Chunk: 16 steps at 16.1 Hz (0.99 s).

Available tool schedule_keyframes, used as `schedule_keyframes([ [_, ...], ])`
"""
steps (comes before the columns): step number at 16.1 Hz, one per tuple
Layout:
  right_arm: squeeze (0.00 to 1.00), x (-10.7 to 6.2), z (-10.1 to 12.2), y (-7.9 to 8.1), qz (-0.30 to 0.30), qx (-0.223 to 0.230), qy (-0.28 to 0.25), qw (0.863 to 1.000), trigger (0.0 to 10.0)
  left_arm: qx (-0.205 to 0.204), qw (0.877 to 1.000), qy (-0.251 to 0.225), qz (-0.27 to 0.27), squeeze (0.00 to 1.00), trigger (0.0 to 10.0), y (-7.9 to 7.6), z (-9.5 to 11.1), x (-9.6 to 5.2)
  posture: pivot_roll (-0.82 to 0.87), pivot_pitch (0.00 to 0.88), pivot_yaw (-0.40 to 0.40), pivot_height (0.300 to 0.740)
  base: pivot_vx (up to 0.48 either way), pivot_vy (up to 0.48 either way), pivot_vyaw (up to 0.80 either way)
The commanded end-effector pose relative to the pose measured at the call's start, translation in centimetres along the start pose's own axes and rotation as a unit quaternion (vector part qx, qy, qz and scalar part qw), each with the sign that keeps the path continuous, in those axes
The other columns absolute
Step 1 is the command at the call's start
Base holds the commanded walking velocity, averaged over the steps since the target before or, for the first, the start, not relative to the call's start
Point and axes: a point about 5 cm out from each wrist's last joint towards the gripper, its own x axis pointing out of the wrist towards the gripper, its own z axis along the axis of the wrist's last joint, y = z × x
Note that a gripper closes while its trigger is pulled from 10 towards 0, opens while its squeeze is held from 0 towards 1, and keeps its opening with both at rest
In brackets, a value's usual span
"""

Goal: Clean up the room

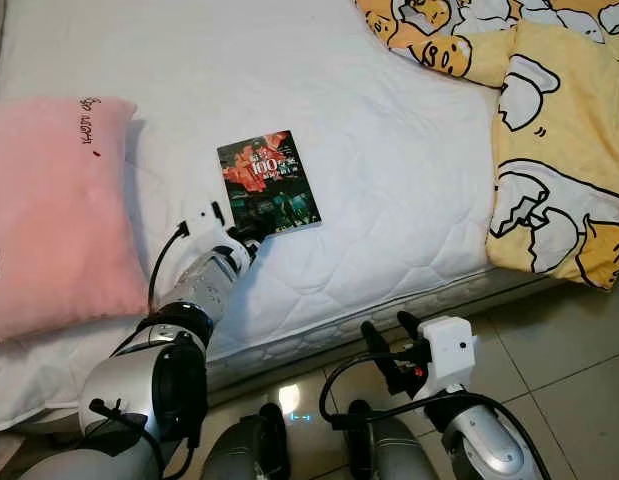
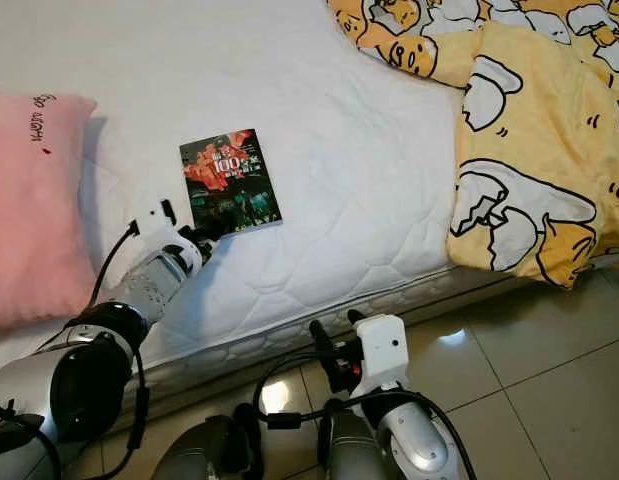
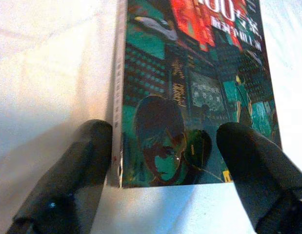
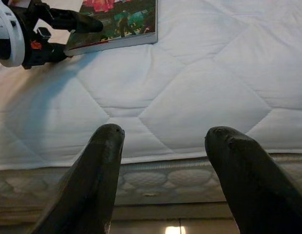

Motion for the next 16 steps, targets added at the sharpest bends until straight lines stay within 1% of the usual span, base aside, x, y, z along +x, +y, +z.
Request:
schedule_keyframes([
  [1, 0.00, -0.2, -0.2, 0.1, -0.003, 0.009, 0.006, 1.000, 10.0, -0.045, 0.999, 0.017, 0.007, 0.00, 0.0, 0.6, -1.3, -0.2, -0.23, 0.282, 0.029, 0.740, 0.000, 0.000, 0.00],
  [2, 0.00, -0.2, -0.2, 0.1, -0.003, 0.010, 0.006, 1.000, 10.0, -0.051, 0.999, 0.013, 0.005, 0.00, 0.0, 0.6, -1.3, -0.3, -0.23, 0.281, 0.029, 0.740, 0.000, 0.000, 0.00],
  [4, 0.00, -0.3, -0.2, 0.1, -0.005, 0.011, 0.007, 1.000, 10.0, -0.076, 0.997, 0.004, 0.001, 0.00, 0.0, 0.7, -1.2, -0.3, -0.23, 0.281, 0.030, 0.740, 0.000, 0.000, 0.00],
  [5, 0.00, -0.3, -0.1, 0.1, -0.005, 0.012, 0.006, 1.000, 10.0, -0.075, 0.997, 0.005, -0.002, 0.00, 0.0, 0.7, -1.2, -0.3, -0.23, 0.279, 0.030, 0.740, 0.000, 0.000, 0.00],
  [6, 0.00, -0.3, -0.1, 0.1, -0.005, 0.012, 0.006, 1.000, 10.0, -0.070, 0.997, 0.007, -0.004, 0.00, 0.0, 0.7, -1.3, -0.3, -0.24, 0.277, 0.032, 0.740, 0.000, 0.000, 0.00],
  [8, 0.00, -0.3, -0.1, 0.5, 0.013, 0.012, 0.006, 1.000, 10.0, -0.041, 0.999, 0.012, -0.021, 0.00, 0.0, 0.3, -1.4, -0.3, -0.23, 0.274, 0.034, 0.740, 0.000, 0.000, 0.00],
  [10, 0.00, -0.2, -0.1, 0.6, 0.015, 0.012, 0.006, 1.000, 10.0, -0.031, 0.999, 0.013, -0.039, 0.00, 0.0, -0.1, -1.3, -0.2, -0.23, 0.273, 0.033, 0.740, 0.000, 0.000, 0.00],
  [12, 0.00, -0.1, -0.2, 0.6, 0.017, 0.014, 0.007, 1.000, 10.0, -0.054, 0.997, 0.003, -0.052, 0.00, 0.0, -0.4, -1.1, -0.1, -0.22, 0.273, 0.034, 0.740, 0.000, 0.000, 0.00],
  [15, 0.00, -0.1, -0.3, 0.6, 0.018, 0.016, 0.009, 1.000, 10.0, -0.103, 0.993, -0.008, -0.065, 0.00, 0.0, -0.7, -1.0, -0.1, -0.22, 0.272, 0.033, 0.740, 0.000, 0.000, 0.00],
  [16, 0.00, 0.0, -0.3, 0.6, 0.018, 0.017, 0.010, 1.000, 10.0, -0.107, 0.992, -0.010, -0.067, 0.00, 0.0, -0.8, -1.1, -0.1, -0.22, 0.271, 0.033, 0.740, 0.000, 0.000, 0.00],
])
